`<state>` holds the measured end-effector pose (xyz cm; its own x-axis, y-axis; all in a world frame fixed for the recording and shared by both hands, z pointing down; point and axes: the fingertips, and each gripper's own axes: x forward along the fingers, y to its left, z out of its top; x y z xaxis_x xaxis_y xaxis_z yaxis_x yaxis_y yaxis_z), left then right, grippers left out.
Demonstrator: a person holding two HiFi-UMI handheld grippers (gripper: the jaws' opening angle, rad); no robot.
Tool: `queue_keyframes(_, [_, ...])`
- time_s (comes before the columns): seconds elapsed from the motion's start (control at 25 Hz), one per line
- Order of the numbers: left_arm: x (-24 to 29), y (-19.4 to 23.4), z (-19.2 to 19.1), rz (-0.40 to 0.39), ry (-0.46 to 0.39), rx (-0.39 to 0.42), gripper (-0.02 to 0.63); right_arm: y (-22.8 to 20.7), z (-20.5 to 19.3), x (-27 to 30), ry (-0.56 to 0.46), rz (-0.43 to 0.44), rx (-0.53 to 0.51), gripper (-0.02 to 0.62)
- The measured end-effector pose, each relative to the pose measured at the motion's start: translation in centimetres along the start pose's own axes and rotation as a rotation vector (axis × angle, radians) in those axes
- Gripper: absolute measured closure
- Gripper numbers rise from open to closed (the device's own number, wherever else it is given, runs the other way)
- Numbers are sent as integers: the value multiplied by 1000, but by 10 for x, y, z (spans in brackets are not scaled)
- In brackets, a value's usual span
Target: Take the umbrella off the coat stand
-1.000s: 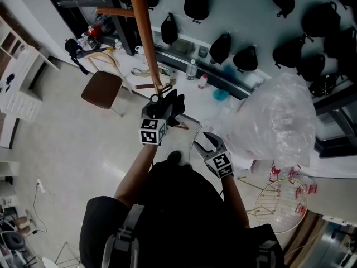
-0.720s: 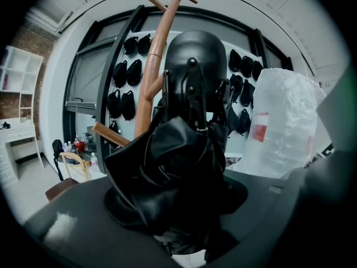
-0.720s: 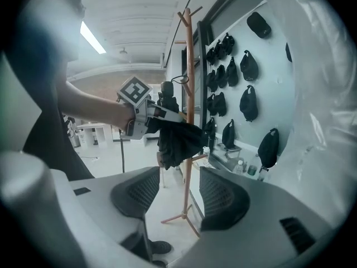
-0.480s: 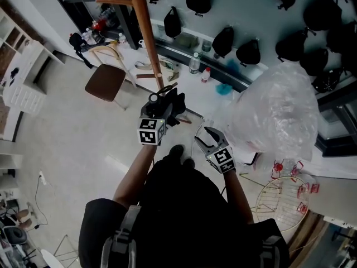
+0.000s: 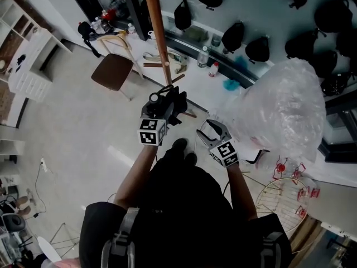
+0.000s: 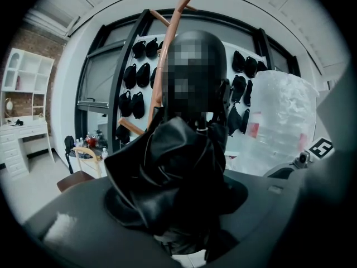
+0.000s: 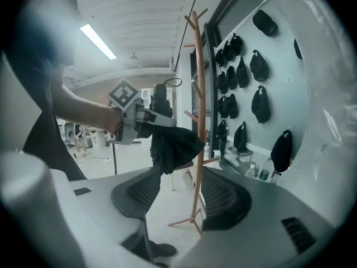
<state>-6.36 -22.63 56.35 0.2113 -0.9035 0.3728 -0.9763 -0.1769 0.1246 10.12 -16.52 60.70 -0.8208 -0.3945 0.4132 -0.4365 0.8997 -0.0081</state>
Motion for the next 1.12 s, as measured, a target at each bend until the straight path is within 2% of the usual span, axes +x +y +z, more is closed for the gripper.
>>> queue_keyframes(0.6, [-18,8,-18,61,15,-41,351,9,7,5,-31,42,10,387])
queue_keyframes(1.12, [-12,12,-17,67,5,-62,351,-4,13,10,-35,30,-8,387])
